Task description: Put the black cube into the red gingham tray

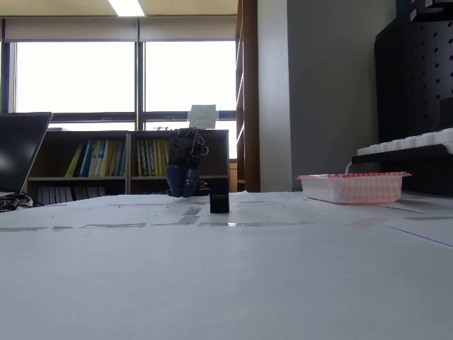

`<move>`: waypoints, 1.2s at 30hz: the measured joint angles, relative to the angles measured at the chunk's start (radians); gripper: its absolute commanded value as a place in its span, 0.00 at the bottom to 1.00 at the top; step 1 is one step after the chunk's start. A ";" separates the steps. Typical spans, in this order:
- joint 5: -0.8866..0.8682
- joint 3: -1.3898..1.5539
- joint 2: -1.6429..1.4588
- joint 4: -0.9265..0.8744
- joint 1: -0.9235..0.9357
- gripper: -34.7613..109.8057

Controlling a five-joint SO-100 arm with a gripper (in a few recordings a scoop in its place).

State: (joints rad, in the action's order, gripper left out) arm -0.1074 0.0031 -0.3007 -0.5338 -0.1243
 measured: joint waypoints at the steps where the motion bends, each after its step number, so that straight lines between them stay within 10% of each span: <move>1: -0.008 0.003 -0.080 0.106 -0.012 0.42; 7: 0.014 0.014 -0.529 0.706 -0.044 0.60; 20: 0.011 0.017 -1.144 1.427 -0.077 0.66; 36: 0.032 0.439 -1.690 1.718 -0.083 0.65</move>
State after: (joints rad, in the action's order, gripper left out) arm -0.0752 0.4418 -1.9911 1.1842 -0.2071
